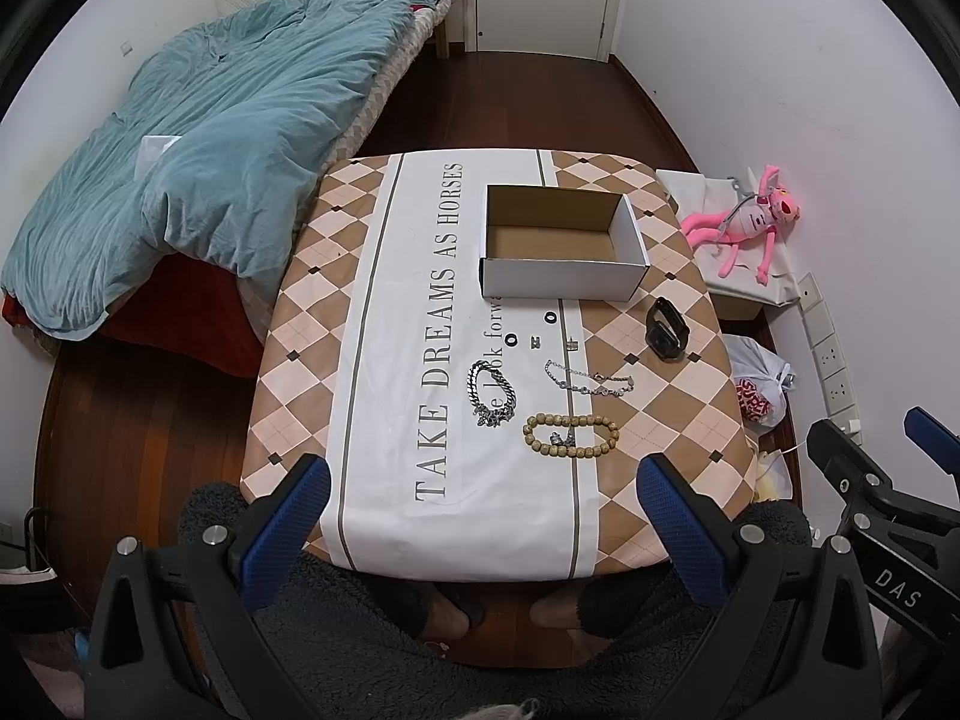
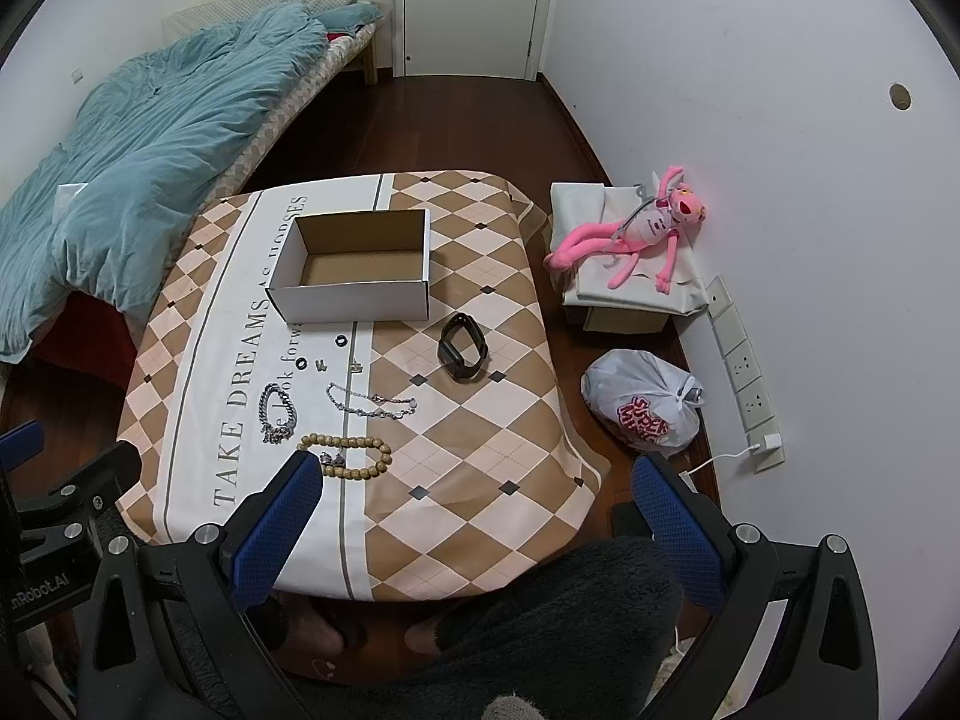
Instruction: Organize jewelry
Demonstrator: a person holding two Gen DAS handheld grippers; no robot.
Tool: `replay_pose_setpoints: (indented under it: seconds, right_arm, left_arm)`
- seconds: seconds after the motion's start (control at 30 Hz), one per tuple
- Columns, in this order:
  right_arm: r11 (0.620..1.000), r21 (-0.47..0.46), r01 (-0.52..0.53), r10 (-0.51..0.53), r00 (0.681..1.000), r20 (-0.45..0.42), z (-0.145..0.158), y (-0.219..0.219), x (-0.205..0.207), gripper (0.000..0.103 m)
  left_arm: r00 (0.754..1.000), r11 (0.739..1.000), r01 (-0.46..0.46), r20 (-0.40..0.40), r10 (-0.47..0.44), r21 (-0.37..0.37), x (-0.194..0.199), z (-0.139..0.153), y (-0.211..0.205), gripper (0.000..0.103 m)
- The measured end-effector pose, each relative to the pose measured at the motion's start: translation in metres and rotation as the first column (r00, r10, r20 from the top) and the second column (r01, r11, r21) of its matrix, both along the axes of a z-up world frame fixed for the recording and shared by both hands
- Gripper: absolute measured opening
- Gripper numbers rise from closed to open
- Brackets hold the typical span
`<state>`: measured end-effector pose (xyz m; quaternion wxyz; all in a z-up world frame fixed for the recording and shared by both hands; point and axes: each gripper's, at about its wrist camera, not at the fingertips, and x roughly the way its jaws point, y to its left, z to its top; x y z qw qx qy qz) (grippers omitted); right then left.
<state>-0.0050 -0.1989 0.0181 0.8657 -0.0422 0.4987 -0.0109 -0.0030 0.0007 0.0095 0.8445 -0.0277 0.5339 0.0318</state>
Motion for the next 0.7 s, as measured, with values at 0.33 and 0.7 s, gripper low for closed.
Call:
replay_pose_setpoints:
  seconds: [0.33,0.7]
  right_arm:
    - [1.0,-0.004,0.0,0.0,1.0,0.001,0.0012,-0.0008,0.0002,0.103]
    - [1.0,-0.002,0.001,-0.001,1.0,0.002,0.0019,-0.0004,0.0001,0.103]
  left_arm:
    - [1.0,1.0,-0.002,-0.001,0.002,-0.003,0.0007,-0.0009,-0.0014,0.103]
    - [1.0,1.0,-0.004,-0.002,0.004,-0.01,0.0014,-0.003,-0.0016,0.103]
